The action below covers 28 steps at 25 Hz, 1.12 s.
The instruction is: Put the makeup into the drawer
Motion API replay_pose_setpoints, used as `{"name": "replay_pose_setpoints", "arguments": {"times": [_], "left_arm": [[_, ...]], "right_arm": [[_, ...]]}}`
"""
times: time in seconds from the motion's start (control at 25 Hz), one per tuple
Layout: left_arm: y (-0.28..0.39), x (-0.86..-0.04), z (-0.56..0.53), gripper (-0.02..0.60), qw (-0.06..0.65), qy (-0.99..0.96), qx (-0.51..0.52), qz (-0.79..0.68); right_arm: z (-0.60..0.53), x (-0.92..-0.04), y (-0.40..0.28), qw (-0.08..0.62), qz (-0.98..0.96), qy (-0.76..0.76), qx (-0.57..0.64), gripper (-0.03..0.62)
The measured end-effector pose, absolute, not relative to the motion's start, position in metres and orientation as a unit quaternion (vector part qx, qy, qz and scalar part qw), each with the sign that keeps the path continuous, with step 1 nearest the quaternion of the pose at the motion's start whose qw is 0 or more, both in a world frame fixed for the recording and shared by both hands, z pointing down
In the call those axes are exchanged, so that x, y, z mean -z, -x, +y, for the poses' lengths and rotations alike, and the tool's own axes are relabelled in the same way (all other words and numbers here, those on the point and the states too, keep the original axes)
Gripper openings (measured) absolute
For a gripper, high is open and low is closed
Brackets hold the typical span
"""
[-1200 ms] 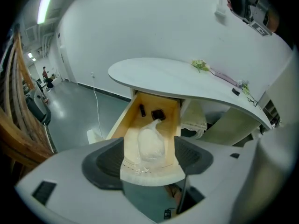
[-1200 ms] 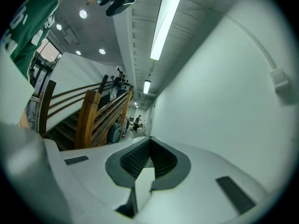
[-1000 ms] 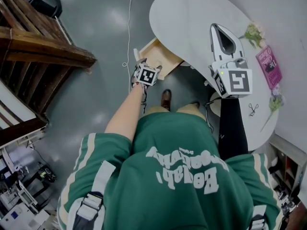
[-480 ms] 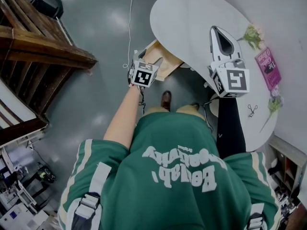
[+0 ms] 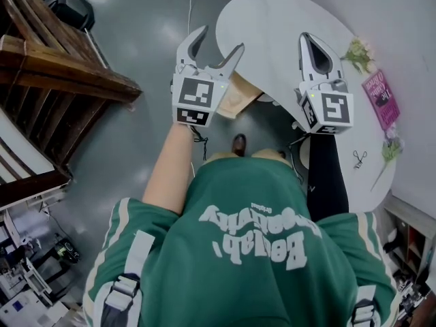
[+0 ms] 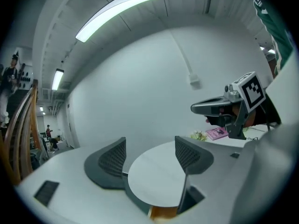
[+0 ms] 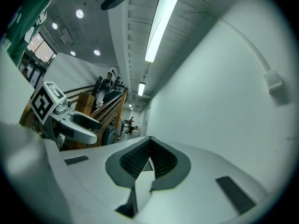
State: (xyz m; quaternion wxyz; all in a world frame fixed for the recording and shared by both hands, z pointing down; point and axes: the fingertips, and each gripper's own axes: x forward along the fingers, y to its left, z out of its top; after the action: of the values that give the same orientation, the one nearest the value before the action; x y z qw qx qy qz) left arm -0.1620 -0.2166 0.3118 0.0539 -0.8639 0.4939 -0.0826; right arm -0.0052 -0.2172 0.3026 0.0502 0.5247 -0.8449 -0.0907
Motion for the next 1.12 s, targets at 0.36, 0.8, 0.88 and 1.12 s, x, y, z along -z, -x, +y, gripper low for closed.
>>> {"name": "replay_pose_setpoints", "arguments": {"times": [0.36,0.8,0.88,1.12], "left_arm": [[0.12,-0.304,-0.218,0.351,0.056,0.89,0.072,0.447],[-0.057,-0.276,-0.198,0.35,0.078,0.946,0.02,0.314],[-0.096,-0.279,-0.189,0.35,0.077,0.954,0.017,0.29],[-0.192,-0.289,-0.158,0.35,0.079,0.971,0.018,0.223]], "right_arm": [[-0.205,-0.297,-0.032,0.057,-0.821,-0.56,0.098,0.009],[-0.152,-0.28,-0.197,0.071,-0.733,-0.671,0.091,0.009],[-0.138,-0.284,-0.23,0.072,-0.724,-0.679,0.095,0.009],[-0.093,-0.287,-0.315,0.069,-0.684,-0.72,0.097,0.009]]}}
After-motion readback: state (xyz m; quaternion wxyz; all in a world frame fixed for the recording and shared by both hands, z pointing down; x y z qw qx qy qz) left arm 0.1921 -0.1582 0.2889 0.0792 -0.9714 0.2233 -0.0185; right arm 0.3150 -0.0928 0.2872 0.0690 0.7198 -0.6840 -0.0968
